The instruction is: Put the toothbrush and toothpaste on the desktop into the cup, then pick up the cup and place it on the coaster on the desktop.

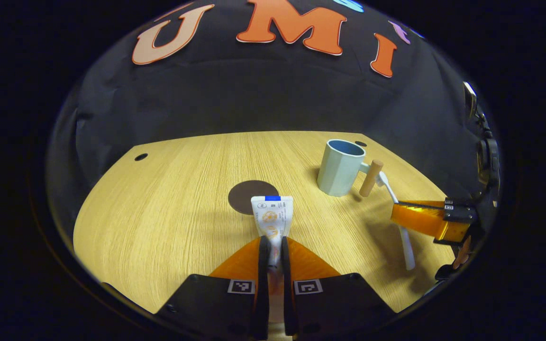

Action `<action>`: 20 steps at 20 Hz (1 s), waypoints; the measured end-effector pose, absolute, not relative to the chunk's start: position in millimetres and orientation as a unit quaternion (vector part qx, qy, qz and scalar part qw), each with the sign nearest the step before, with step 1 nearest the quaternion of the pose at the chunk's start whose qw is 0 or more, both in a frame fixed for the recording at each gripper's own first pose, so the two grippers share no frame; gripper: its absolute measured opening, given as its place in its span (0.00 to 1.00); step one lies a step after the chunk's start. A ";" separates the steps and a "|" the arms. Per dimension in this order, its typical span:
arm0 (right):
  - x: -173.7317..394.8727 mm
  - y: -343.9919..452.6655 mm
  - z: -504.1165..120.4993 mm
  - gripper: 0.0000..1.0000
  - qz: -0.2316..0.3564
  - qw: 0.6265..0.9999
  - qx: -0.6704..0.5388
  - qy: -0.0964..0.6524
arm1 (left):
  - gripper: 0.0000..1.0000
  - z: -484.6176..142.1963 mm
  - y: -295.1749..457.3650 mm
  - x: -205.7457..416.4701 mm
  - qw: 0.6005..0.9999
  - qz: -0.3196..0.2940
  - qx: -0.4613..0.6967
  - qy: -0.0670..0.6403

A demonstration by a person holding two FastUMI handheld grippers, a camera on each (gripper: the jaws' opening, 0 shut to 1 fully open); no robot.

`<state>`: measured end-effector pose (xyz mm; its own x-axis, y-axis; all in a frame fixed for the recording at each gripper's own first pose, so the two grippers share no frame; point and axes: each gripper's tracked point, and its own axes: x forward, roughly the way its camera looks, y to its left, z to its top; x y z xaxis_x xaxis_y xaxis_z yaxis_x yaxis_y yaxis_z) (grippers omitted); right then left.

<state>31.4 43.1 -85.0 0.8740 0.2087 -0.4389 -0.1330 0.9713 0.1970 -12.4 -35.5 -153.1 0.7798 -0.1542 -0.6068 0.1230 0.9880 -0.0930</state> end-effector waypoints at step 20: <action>156.0 25.0 49.2 0.07 0.080 0.991 0.103 0.018 | 0.16 -115.9 -11.8 7.0 0.968 -0.069 -0.020 0.241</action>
